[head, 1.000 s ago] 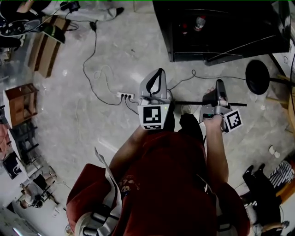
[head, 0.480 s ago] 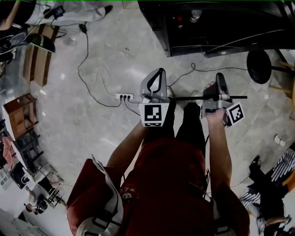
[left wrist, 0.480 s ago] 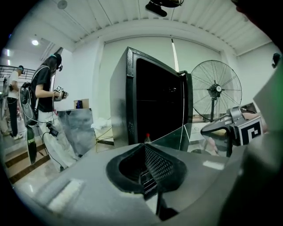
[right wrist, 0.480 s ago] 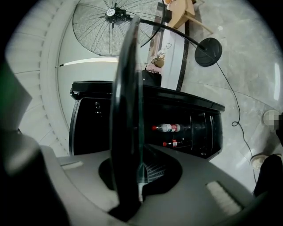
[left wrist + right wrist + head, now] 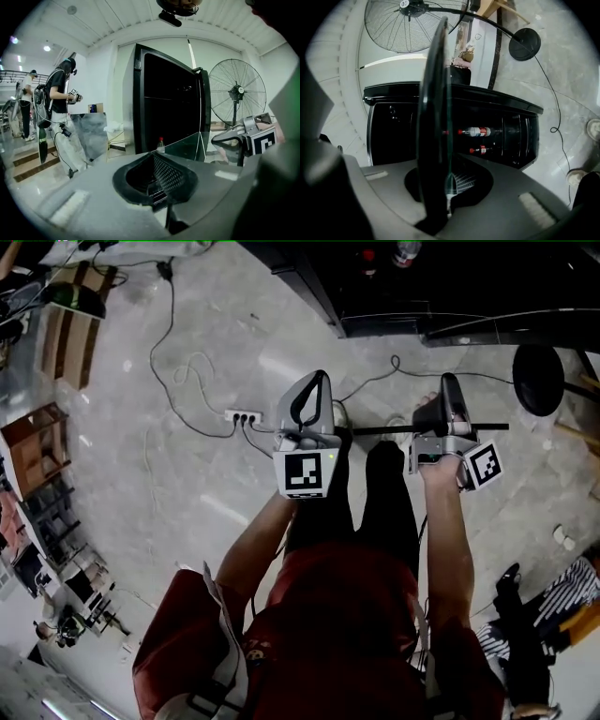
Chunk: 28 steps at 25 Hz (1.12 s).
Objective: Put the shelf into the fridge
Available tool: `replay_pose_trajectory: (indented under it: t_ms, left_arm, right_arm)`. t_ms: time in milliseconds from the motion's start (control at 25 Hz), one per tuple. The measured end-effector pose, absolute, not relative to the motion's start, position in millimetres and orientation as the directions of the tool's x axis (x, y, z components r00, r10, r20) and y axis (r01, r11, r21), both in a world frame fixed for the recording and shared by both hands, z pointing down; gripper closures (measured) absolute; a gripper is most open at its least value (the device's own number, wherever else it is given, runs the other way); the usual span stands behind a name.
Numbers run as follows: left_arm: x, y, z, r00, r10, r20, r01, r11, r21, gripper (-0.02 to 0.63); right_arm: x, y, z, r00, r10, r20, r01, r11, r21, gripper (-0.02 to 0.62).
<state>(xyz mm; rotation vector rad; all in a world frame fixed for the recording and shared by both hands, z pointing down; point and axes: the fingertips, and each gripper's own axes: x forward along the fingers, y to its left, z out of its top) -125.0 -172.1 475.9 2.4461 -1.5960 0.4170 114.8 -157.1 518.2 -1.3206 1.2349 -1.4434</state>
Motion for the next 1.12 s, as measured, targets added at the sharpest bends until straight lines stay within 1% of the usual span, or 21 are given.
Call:
replay_pose_trajectory:
  t_ms: [160, 440, 720, 840, 960, 1120]
  left_arm:
    - [-121.1, -174.1, 502.8, 0.358, -0.866, 0.349, -0.924, -0.382, 0.000, 0.600]
    - [-119.4, -173.8, 538.1, 0.335, -0.860, 0.385, -0.933, -0.360, 0.009, 0.600]
    - [-105.8, -171.3, 556.0, 0.328, -0.871, 0.365, -0.939, -0.342, 0.030, 0.600]
    - [-106.3, -173.8, 567.1, 0.309, -0.882, 0.355, -0.948, -0.317, 0.036, 0.600]
    - [-112.0, -181.6, 574.8, 0.293, -0.888, 0.354, -0.954, -0.296, 0.044, 0.600]
    - [-115.4, -180.4, 578.3, 0.287, -0.886, 0.366, -0.956, -0.292, 0.043, 0.600]
  right_arm:
    - [118.9, -170.7, 534.6, -0.140, -0.977, 0.162, -0.043, -0.157, -0.987, 0.586]
    - [117.3, -188.0, 549.9, -0.111, -0.987, 0.120, -0.002, -0.120, -0.993, 0.586]
    - [110.3, -204.6, 553.0, -0.141, -0.988, 0.058, 0.000, -0.059, -0.998, 0.586]
    - [111.8, -210.6, 561.9, -0.148, -0.987, 0.062, 0.015, -0.065, -0.998, 0.586]
    - [110.5, -219.4, 563.7, -0.147, -0.988, 0.039, 0.034, -0.045, -0.998, 0.586]
    - [109.0, -221.8, 566.5, -0.145, -0.988, 0.042, 0.037, -0.048, -0.998, 0.586]
